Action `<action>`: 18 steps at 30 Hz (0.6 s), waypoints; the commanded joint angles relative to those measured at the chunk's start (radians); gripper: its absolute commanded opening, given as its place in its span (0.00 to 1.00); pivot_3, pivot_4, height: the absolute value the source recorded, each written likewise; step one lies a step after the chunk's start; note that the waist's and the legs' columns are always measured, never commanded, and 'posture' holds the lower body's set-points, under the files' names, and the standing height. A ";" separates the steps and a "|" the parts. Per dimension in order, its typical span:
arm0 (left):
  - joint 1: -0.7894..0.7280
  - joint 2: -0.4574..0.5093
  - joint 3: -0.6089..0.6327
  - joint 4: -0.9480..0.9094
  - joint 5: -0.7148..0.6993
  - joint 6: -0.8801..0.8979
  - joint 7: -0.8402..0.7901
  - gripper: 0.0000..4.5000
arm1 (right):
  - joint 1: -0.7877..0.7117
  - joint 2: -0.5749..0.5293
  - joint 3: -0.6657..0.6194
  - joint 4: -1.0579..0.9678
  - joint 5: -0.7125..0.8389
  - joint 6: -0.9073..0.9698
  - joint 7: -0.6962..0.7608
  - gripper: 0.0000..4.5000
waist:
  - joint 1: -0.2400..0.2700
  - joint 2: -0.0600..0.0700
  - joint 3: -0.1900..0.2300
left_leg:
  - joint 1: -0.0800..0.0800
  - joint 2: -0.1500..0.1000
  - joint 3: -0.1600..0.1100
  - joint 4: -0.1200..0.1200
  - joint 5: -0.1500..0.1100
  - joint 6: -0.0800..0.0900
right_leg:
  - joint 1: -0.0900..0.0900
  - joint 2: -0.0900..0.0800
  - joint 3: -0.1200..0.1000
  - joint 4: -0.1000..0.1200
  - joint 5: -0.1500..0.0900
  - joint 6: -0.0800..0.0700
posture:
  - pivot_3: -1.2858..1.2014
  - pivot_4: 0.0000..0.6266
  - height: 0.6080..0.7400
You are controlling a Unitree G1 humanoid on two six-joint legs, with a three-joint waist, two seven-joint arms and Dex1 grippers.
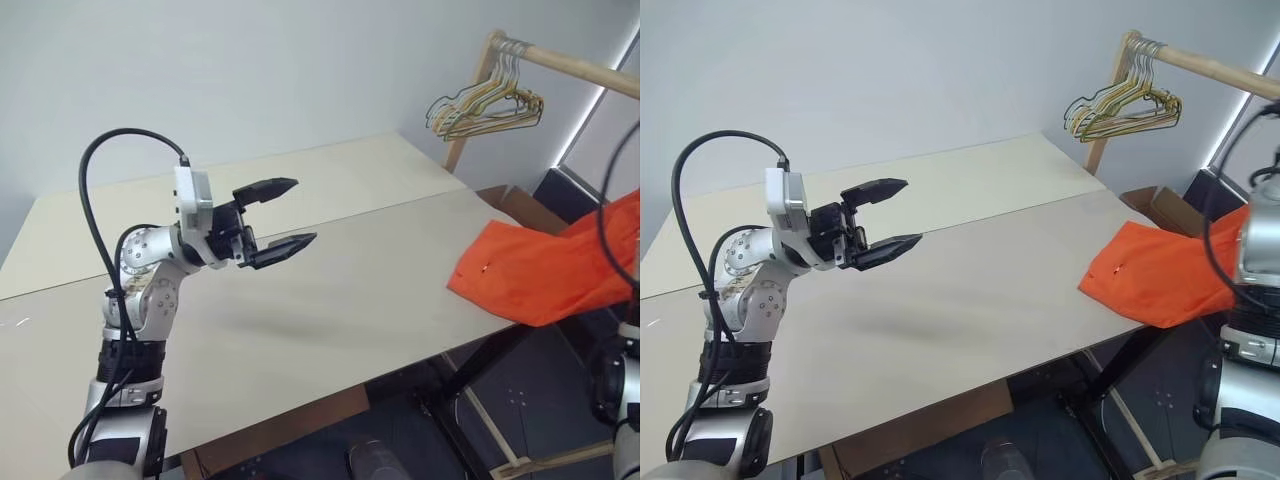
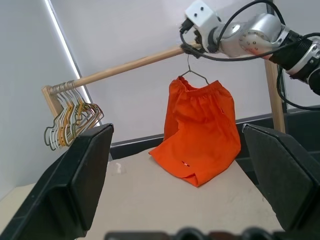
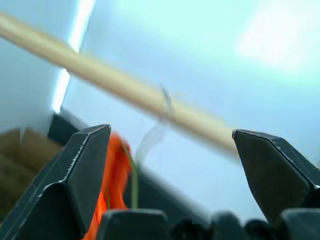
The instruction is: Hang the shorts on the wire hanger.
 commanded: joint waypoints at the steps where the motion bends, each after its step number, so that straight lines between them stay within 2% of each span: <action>1: 0.005 0.035 0.034 -0.018 -0.006 -0.010 0.009 1.00 | 0.021 0.018 0.063 -0.067 -0.020 -0.158 0.102 0.99 | 0.001 0.000 0.000 | 0.000 0.000 0.000 0.000 0.000 0.000 | 0.000 0.000 0.000 0.000 0.000 0.000 | 0.42 0.00 1.00; 10: 0.098 0.127 0.081 -0.060 0.001 -0.002 0.030 1.00 | 0.135 0.048 0.227 -0.189 -0.027 -0.368 0.424 0.99 | 0.010 -0.001 0.001 | 0.000 0.000 -0.001 0.000 0.000 0.000 | 0.000 -0.002 -0.001 0.000 0.000 0.001 | 0.44 0.00 1.00; 14: 0.176 0.151 0.129 -0.122 -0.053 0.035 0.043 1.00 | 0.178 0.076 0.295 -0.224 -0.055 -0.392 0.513 0.99 | 0.022 -0.003 0.001 | -0.001 0.001 -0.002 0.000 0.000 0.000 | 0.000 -0.003 -0.001 0.000 0.000 0.001 | 0.45 0.00 1.00; 18: 0.263 0.185 0.155 -0.177 -0.046 0.062 0.074 1.00 | 0.204 0.102 0.312 -0.262 -0.026 -0.397 0.609 0.99 | 0.046 -0.004 0.001 | 0.000 0.001 -0.002 0.000 0.000 0.000 | -0.001 -0.004 -0.002 0.001 0.001 0.001 | 0.46 0.00 1.00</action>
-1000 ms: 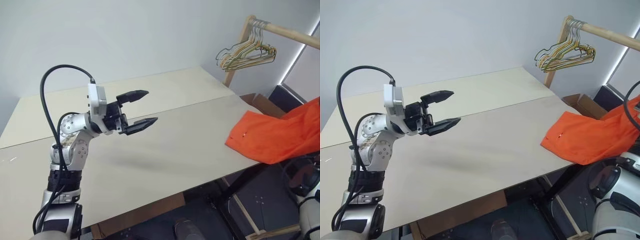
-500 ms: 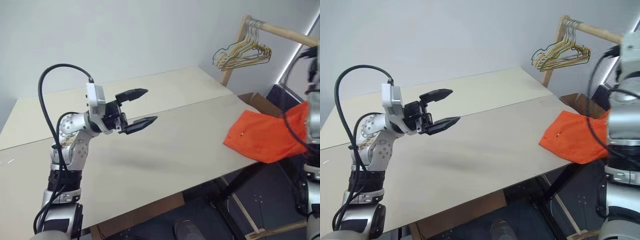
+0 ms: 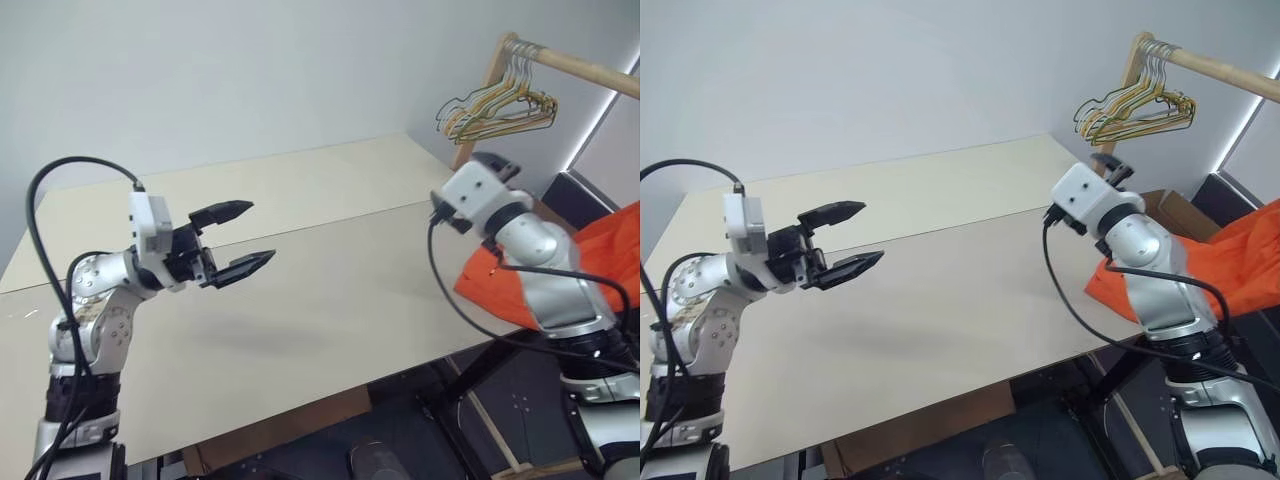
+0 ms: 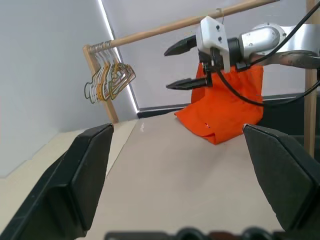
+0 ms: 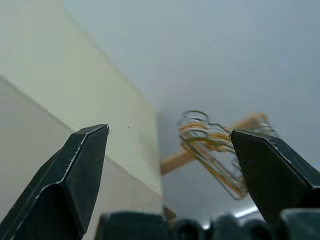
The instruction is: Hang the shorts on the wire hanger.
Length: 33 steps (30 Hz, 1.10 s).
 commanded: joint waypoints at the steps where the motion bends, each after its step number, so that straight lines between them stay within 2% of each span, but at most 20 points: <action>1: 0.045 0.032 0.045 -0.067 -0.012 0.026 0.039 1.00 | -0.002 0.009 -0.023 -0.080 0.040 -0.023 0.090 0.99 | 0.017 0.000 0.000 | 0.000 0.000 0.000 0.000 0.000 0.000 | 0.000 0.000 0.000 0.000 0.000 0.000 | 0.47 0.00 1.00; 6: 0.159 0.072 0.082 -0.120 -0.007 0.057 0.066 1.00 | 0.041 0.025 -0.090 -0.164 0.225 0.008 0.271 0.99 | 0.058 -0.002 0.001 | 0.000 0.000 -0.001 0.000 0.000 0.000 | 0.000 0.000 -0.002 0.001 0.000 0.000 | 0.48 0.00 1.00; 11: 0.274 0.116 0.100 -0.153 0.030 0.066 0.081 1.00 | 0.076 0.014 -0.117 -0.185 0.310 0.041 0.360 0.99 | 0.102 -0.005 0.001 | 0.001 0.001 -0.001 0.000 0.000 0.000 | 0.000 0.000 -0.003 0.001 0.001 -0.001 | 0.50 0.00 1.00; 20: 0.359 0.131 0.087 -0.191 0.066 0.064 0.119 1.00 | 0.169 -0.009 -0.107 -0.207 0.301 0.022 0.428 0.99 | 0.186 -0.007 0.002 | 0.001 0.000 0.000 0.001 0.000 -0.001 | -0.001 0.002 -0.004 0.001 0.002 -0.004 | 0.52 0.00 1.00; 24: 0.366 0.124 0.076 -0.197 0.078 0.062 0.135 1.00 | 0.176 -0.015 -0.106 -0.202 0.299 0.021 0.449 0.99 | 0.208 -0.007 0.002 | 0.001 0.002 0.000 0.000 0.001 -0.001 | -0.001 0.005 -0.004 0.000 0.003 -0.006 | 0.52 0.00 1.00; 33: 0.365 0.121 0.061 -0.203 0.092 0.054 0.157 1.00 | 0.175 -0.009 -0.094 -0.178 0.264 -0.002 0.458 0.99 | 0.219 -0.009 0.002 | 0.001 0.003 0.002 0.001 0.001 -0.001 | -0.001 0.006 -0.004 0.000 0.003 -0.007 | 0.52 0.00 1.00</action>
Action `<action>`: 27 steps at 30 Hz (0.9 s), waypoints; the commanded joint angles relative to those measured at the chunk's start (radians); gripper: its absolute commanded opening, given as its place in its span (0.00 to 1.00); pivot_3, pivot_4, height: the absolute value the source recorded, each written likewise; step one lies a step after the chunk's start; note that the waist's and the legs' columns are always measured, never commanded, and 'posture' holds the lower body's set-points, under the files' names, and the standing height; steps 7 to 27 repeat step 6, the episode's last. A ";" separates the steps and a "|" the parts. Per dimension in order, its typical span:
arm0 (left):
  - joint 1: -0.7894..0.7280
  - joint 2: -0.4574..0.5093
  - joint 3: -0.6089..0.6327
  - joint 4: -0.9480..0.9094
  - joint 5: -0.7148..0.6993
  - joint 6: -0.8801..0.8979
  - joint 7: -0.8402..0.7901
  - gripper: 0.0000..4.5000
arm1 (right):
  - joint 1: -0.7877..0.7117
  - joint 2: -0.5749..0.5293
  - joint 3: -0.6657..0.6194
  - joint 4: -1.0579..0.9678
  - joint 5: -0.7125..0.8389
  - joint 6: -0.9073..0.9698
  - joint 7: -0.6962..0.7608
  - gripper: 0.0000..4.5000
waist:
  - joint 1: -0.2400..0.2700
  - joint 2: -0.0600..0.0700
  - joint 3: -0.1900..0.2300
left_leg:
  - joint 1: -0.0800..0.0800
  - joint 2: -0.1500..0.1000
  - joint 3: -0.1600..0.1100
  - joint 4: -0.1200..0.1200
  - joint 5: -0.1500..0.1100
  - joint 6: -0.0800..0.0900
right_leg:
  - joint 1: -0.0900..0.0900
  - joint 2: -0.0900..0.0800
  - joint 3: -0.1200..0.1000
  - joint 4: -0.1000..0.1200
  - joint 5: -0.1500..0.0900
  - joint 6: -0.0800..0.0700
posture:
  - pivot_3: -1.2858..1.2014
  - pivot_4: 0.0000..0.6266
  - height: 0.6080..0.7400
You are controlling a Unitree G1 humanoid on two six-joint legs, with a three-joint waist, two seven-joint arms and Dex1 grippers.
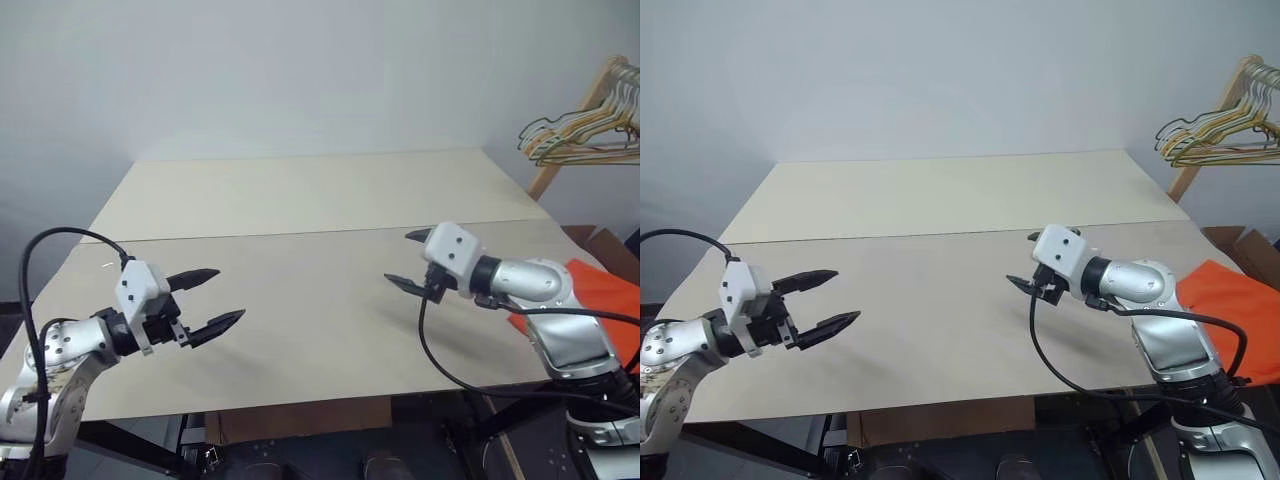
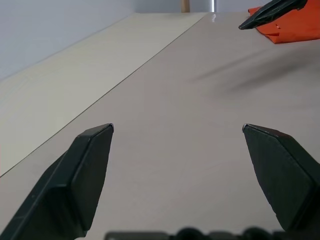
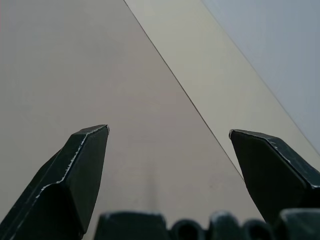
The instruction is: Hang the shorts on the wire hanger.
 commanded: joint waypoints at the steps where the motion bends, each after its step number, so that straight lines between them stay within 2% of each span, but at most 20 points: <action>1: -0.008 0.001 0.003 -0.032 0.009 -0.009 0.016 1.00 | -0.017 -0.006 -0.016 -0.005 -0.012 -0.031 0.002 0.99 | 0.001 0.000 0.000 | 0.000 0.000 0.000 0.000 0.000 0.000 | 0.000 0.000 0.000 0.000 0.000 0.000 | 0.52 0.00 1.00; 27: 0.008 -0.006 0.005 -0.038 0.006 0.000 0.030 1.00 | -0.023 0.002 -0.003 0.009 -0.026 -0.041 0.007 0.99 | 0.002 -0.001 0.000 | 0.000 0.000 0.000 0.000 0.000 0.000 | 0.000 0.000 0.000 0.000 0.000 0.000 | 0.53 0.00 1.00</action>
